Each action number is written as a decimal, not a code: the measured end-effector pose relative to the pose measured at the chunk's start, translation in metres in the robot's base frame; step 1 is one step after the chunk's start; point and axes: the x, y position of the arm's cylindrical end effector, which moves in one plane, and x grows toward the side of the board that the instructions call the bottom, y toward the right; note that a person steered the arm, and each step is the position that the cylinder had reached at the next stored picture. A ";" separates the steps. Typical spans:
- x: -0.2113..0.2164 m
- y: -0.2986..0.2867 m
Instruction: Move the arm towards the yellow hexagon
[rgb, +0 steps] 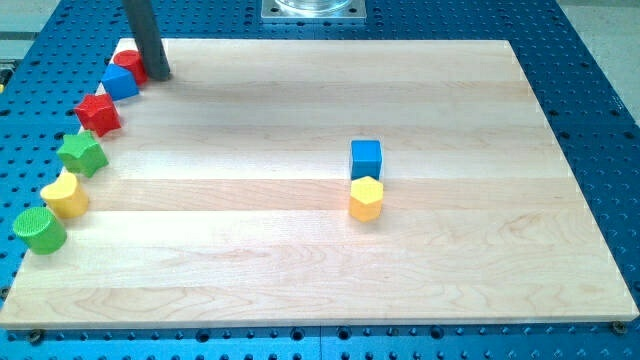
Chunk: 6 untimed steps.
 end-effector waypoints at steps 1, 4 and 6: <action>-0.004 -0.006; 0.081 0.331; 0.197 0.405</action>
